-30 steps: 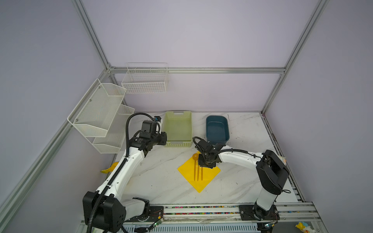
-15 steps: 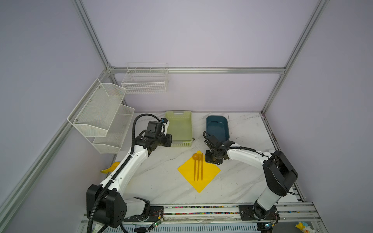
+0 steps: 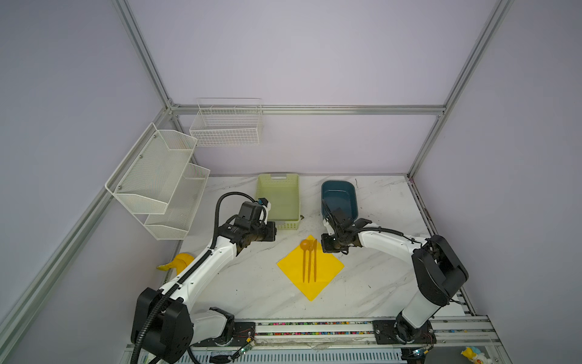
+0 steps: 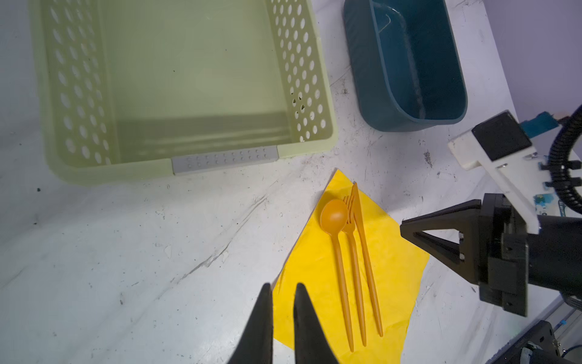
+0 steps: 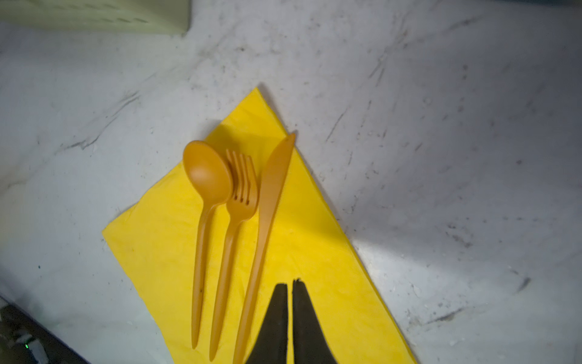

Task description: Place the utensils on the paper napkin and roll it up

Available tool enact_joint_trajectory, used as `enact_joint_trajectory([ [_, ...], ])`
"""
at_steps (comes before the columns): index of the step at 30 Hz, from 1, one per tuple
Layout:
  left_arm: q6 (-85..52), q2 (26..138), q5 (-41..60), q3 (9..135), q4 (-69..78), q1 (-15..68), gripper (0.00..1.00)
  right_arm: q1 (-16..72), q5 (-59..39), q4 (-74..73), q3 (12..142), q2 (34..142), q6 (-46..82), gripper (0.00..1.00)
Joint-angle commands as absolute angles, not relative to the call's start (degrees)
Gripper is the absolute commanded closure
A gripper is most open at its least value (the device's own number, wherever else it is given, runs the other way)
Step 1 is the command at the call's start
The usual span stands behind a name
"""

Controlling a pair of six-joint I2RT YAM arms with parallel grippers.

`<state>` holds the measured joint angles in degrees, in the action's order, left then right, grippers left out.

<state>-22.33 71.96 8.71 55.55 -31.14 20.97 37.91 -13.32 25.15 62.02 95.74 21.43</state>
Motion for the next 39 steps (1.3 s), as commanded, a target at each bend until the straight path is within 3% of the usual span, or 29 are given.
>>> enact_joint_trajectory([
  [1, -21.9, 70.1, 6.3, 56.4, -30.1, 20.5, 0.84, 38.3, -15.7, 23.2, 63.0, 92.9, 8.2, 0.86],
  [7, -15.6, 68.2, 2.0, 60.6, -32.0, 19.4, 0.80, 44.0, -15.0, 23.7, 64.2, 92.6, -5.9, 0.82],
  [10, -12.6, 66.5, -0.9, 60.8, -30.8, 18.8, 0.78, 46.3, -16.2, 21.9, 62.8, 92.6, -12.2, 0.73],
  [16, -7.3, 62.4, -3.7, 58.0, -26.8, 17.6, 0.77, 51.8, -12.6, 18.5, 58.5, 91.2, -20.6, 0.68],
  [23, -7.3, 58.6, -4.6, 55.4, -24.8, 17.3, 0.77, 57.8, -7.2, 17.5, 52.1, 87.3, -24.0, 0.60],
  [29, -6.9, 59.1, -4.3, 55.7, -24.9, 17.2, 0.78, 63.8, -1.5, 17.0, 46.5, 80.2, -29.1, 0.44],
  [39, -6.9, 59.3, -5.5, 56.2, -25.7, 17.1, 0.78, 75.0, 7.6, 13.2, 41.4, 81.4, -31.4, 0.39],
])
